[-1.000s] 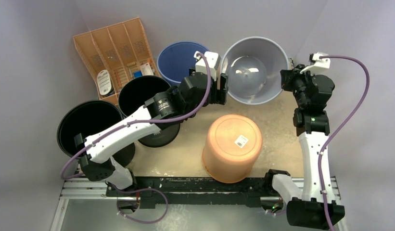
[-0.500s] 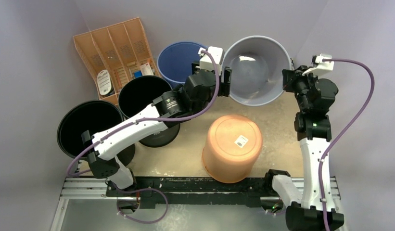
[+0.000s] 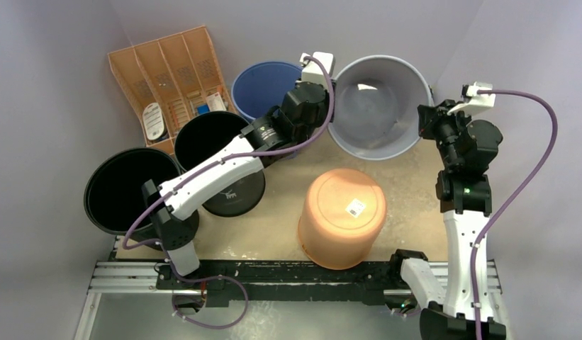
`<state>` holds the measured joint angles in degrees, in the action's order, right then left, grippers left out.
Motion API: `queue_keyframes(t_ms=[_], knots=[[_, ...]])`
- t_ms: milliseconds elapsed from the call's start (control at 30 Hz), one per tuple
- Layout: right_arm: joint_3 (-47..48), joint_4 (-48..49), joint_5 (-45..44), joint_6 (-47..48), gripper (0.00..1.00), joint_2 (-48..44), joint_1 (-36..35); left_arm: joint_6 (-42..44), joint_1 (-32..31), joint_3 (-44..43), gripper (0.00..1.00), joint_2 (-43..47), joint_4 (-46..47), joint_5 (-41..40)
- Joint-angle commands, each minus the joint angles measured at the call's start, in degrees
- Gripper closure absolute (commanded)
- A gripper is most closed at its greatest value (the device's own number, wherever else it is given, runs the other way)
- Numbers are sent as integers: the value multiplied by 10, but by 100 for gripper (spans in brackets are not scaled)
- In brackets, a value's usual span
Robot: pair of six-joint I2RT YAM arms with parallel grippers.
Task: Turn the large container upside down
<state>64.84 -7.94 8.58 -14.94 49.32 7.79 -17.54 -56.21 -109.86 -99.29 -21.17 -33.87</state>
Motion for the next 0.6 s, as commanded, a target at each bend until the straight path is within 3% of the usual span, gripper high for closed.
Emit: queue_keyframes(t_ms=[0, 133, 200, 233, 367, 467, 500, 567], knots=[[48, 41, -12, -14, 100, -3, -1, -26, -7, -21, 72, -28, 51, 72], [58, 37, -12, -14, 100, 5, -1, -32, -7, -58, 76, -57, 34, 101], [62, 36, -15, -15, 100, 6, 0, -30, -7, -66, 96, -62, 27, 104], [65, 36, -15, -16, 100, 8, -1, -30, -7, -66, 100, -62, 27, 104], [97, -3, -39, -39, 100, 40, -1, -21, -8, -40, 100, -46, 61, 87], [132, -40, -25, -59, 100, 75, -1, -7, -12, 46, 100, 0, 188, 56], [138, -41, -14, -66, 90, 81, -1, 6, -16, 82, 100, 15, 234, 41], [152, -51, 3, -80, 58, 91, -1, 47, -28, 134, 100, 33, 306, -4]])
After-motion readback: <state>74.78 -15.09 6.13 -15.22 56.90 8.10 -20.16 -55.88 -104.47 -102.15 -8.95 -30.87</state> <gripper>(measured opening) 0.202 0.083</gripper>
